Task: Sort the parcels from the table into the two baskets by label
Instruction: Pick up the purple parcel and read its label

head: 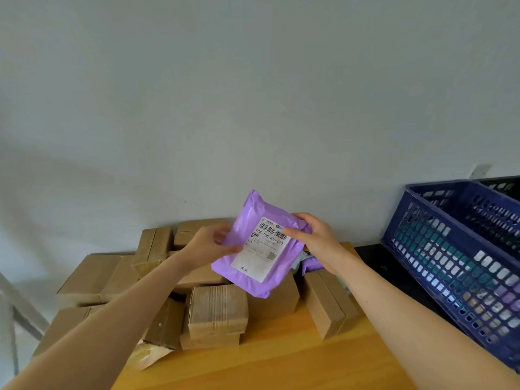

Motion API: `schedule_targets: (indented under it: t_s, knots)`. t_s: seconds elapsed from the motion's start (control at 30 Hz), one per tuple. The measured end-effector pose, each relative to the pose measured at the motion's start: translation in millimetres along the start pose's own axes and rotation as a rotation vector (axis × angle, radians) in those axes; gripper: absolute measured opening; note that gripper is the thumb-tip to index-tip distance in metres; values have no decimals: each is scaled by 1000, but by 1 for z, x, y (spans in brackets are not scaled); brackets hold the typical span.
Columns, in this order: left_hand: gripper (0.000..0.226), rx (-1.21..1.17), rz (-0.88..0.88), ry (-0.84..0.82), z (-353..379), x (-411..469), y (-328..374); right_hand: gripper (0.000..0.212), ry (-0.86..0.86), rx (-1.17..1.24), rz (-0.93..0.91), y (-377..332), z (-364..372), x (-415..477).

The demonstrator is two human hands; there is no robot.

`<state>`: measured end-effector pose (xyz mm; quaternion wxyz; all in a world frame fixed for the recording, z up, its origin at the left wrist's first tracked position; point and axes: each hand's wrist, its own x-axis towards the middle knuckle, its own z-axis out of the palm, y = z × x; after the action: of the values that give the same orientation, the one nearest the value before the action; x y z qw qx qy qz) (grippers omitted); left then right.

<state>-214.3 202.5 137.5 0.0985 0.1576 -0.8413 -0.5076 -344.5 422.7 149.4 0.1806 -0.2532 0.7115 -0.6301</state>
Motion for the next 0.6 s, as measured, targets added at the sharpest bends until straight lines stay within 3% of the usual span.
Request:
schedule_targets:
  t_s: [0.1, 0.33, 0.6]
  knots:
    - [28, -55, 3, -56, 3, -7, -2, 39, 19, 24, 28, 2, -1, -6]
    - [39, -190, -44, -165, 7, -13, 2, 58, 98, 57, 71, -2, 6, -14]
    - [48, -484, -113, -91, 2, -15, 0, 59, 71, 175, 152, 11, 15, -27]
